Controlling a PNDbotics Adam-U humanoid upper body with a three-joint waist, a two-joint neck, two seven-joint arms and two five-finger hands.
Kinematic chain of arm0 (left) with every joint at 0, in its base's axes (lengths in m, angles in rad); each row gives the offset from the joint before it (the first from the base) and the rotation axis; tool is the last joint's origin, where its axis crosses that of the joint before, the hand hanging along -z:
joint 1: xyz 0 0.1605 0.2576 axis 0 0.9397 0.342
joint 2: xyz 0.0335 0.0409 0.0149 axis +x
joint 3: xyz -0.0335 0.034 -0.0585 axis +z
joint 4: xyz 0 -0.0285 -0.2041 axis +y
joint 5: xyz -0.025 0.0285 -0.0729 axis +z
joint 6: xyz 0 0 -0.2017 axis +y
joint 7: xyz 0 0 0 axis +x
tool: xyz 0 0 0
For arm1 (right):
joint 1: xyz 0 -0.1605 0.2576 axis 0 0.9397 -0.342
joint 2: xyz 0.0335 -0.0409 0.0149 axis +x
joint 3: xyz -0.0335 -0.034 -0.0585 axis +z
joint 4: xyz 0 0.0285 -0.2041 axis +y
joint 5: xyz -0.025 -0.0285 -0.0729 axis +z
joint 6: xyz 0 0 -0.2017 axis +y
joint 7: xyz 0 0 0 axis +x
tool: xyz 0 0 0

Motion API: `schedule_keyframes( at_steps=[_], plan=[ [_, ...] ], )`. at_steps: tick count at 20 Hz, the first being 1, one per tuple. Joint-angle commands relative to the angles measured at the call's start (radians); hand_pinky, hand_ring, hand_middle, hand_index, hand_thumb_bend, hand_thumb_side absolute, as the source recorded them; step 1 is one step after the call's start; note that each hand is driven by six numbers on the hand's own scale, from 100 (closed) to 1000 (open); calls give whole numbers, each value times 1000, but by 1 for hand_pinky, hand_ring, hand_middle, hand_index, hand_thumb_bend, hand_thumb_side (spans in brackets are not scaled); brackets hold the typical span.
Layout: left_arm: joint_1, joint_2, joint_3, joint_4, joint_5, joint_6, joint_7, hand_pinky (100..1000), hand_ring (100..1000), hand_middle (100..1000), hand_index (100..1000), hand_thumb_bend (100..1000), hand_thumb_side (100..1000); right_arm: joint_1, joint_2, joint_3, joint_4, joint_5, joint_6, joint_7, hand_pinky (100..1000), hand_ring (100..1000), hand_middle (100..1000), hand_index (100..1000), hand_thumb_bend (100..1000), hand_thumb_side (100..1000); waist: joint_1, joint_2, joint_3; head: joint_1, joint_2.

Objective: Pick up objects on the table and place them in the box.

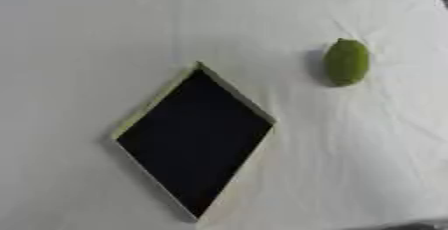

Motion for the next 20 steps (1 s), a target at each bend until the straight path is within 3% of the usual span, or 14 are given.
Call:
schedule_keyframes(
  at_steps=[1, 11, 16, 20],
  plan=[
    [-13, 22, 1, -19, 9, -1, -2, 508, 594, 603, 662, 100, 461, -22, -89, 34, 2, 72, -18, 1, 803, 843, 843, 850, 100, 100, 1, -23, 4, -9, 7],
    [-17, 20, -4, -19, 14, 2, -9, 507, 595, 604, 661, 100, 464, -71, -135, 139, 10, 181, -26, 25, 838, 887, 865, 862, 100, 141, -3, -24, 17, -23, -4],
    [-21, 18, -6, -19, 17, 2, -11, 508, 595, 605, 662, 100, 465, -76, -133, 177, 34, 179, -15, 75, 862, 915, 883, 880, 100, 257, -4, -24, 23, -23, -9],
    [-22, 17, -7, -19, 19, 3, -14, 508, 595, 605, 661, 100, 466, -81, -128, 208, 63, 128, 5, 172, 876, 924, 861, 869, 100, 364, -5, -25, 27, -26, -12]
  ],
)
